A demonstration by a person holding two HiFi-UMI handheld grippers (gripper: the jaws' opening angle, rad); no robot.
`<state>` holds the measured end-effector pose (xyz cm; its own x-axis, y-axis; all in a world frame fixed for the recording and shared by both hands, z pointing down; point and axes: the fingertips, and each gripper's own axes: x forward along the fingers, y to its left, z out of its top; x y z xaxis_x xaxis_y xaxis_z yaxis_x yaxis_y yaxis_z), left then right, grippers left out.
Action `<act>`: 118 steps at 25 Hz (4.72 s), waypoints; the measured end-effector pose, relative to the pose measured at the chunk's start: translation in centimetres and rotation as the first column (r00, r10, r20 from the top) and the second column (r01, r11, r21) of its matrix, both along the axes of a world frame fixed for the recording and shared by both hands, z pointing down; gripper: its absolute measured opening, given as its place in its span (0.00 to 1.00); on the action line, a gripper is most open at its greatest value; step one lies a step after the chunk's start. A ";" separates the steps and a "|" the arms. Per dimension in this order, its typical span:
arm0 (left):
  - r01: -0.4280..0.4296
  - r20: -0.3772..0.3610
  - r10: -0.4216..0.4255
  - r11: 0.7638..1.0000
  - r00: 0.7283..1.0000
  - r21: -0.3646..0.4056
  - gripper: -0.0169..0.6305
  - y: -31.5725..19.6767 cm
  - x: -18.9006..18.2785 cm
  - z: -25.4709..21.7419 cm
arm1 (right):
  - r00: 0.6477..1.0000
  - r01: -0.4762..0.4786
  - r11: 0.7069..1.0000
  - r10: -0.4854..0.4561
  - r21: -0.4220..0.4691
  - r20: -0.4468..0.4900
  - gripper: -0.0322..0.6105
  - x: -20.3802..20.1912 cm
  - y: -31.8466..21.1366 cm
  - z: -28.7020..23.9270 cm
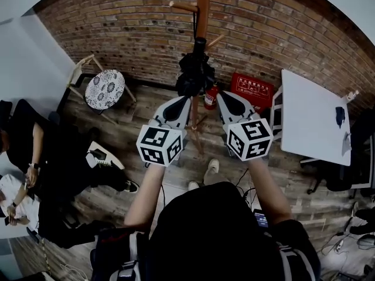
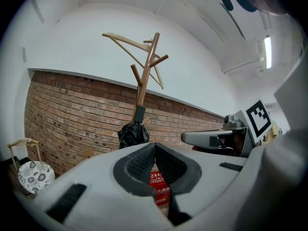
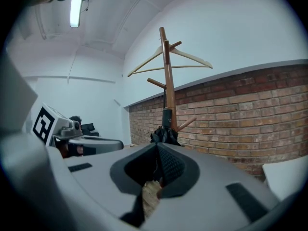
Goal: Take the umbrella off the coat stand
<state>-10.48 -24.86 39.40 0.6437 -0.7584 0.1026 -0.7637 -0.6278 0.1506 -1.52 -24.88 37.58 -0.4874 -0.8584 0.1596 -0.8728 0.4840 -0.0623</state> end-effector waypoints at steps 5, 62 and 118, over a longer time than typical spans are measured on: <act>0.016 -0.003 -0.016 1.000 1.000 -0.003 0.06 -1.2 0.6 0.4 | 1.000 0.007 1.000 -0.007 -0.009 0.003 0.10 0.6 -1.1 0.7; 0.184 -0.107 -0.180 0.983 0.978 0.020 0.68 -13.4 2.5 0.9 | 0.987 0.156 0.985 -0.152 -0.073 0.058 0.10 3.8 -12.0 3.1; 0.158 0.110 -0.156 0.987 0.982 -0.017 0.44 -16.0 4.2 3.3 | 0.990 0.138 0.981 -0.134 -0.134 0.036 0.10 4.9 -15.3 5.5</act>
<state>-6.26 -40.88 42.74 0.5008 -0.8453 0.1862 -0.8651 -0.4958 0.0762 3.34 -40.17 43.12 -0.6039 -0.7550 0.2556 -0.7965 0.5835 -0.1584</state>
